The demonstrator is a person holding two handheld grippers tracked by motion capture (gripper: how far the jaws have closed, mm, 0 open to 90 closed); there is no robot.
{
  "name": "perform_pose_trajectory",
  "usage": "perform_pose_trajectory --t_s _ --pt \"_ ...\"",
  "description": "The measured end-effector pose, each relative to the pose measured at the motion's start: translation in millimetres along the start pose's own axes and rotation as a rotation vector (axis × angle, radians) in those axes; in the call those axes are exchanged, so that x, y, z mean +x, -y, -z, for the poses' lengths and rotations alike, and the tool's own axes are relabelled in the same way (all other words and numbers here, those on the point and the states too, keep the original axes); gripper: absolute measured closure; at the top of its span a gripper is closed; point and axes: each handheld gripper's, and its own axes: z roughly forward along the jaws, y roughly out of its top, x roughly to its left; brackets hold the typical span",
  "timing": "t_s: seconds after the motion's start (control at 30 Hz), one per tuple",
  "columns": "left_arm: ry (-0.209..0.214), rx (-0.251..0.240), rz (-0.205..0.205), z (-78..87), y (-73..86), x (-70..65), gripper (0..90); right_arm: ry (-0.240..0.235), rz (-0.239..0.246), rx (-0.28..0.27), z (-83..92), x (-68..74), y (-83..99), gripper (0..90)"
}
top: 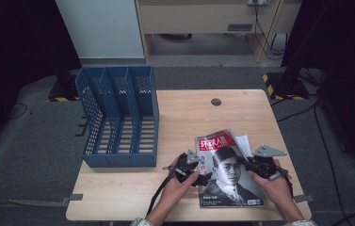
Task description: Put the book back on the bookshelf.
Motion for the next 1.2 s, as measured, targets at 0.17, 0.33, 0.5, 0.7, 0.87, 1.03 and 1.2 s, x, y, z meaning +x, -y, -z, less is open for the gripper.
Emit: perform_pose_trajectory --t_s 0.17,0.33,0.5,0.7,0.87,1.03,1.2 --pt "-0.012 0.002 0.027 0.4 0.6 4.6 10.0 -0.027 0.013 -0.047 5.5 2.8 -2.9 87.3" --pt "0.015 0.01 0.046 -2.4 2.1 5.7 11.3 -0.066 -0.001 -0.088 8.4 2.3 -4.4 87.5" --pt "0.017 0.004 0.051 -3.5 2.0 5.5 10.9 -0.1 -0.016 -0.125 11.2 3.7 -6.6 87.7" --pt "0.122 -0.016 0.093 -5.4 2.0 4.6 12.7 -0.138 -0.048 -0.174 13.8 2.5 -7.8 87.7" --pt "0.099 -0.009 0.109 -2.3 1.4 7.6 24.0 -0.122 -0.061 -0.15 8.8 1.0 -4.3 87.6" --pt "0.09 0.004 0.112 -0.4 0.8 8.0 35.3 -0.094 -0.071 -0.097 -0.2 -0.5 0.6 87.4" --pt "0.124 0.016 0.097 -3.1 -1.0 5.0 44.9 -0.061 -0.079 -0.033 -9.5 -2.5 6.1 86.7"
